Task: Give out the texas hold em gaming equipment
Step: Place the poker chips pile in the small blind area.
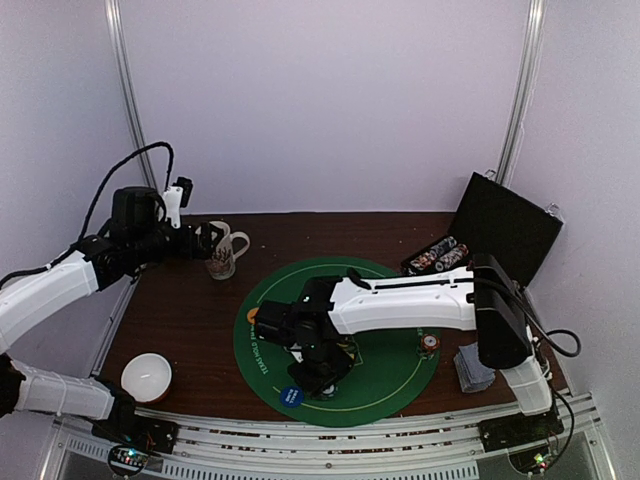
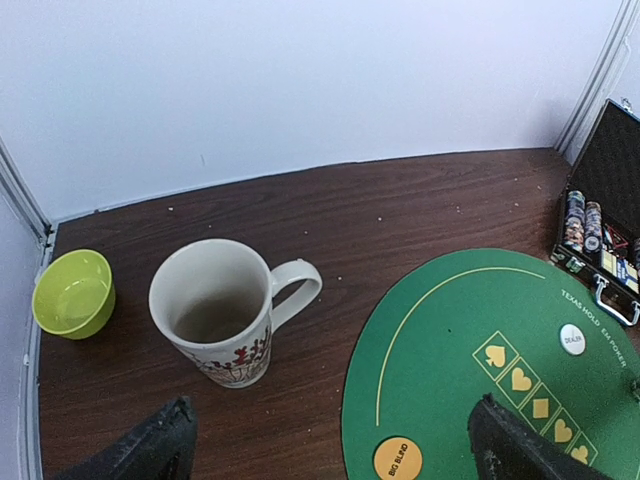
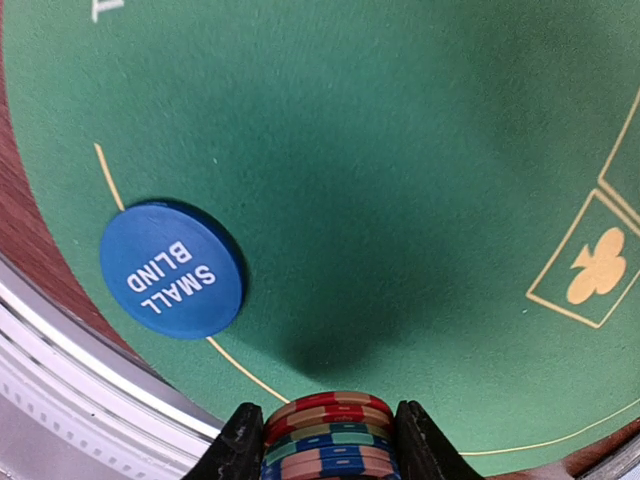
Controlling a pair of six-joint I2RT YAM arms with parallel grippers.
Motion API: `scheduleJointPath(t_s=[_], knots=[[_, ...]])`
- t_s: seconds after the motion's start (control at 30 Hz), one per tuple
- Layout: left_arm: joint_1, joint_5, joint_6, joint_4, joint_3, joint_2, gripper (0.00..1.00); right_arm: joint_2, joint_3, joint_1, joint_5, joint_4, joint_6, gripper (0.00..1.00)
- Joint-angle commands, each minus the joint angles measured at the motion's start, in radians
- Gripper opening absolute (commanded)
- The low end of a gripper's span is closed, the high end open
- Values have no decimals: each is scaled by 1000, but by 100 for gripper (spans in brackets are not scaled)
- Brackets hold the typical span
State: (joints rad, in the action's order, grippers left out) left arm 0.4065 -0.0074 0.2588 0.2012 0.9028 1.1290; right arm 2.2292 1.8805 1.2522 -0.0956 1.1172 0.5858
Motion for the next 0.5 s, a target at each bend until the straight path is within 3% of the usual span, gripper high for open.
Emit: scheduleJointPath(t_s=[0.0, 0.47], knots=[[-8, -8, -19, -7, -19, -20, 98, 14, 18, 21, 19, 46, 25, 0], [-8, -9, -23, -5, -17, -17, 98, 75, 21, 27, 37, 60, -31, 0]])
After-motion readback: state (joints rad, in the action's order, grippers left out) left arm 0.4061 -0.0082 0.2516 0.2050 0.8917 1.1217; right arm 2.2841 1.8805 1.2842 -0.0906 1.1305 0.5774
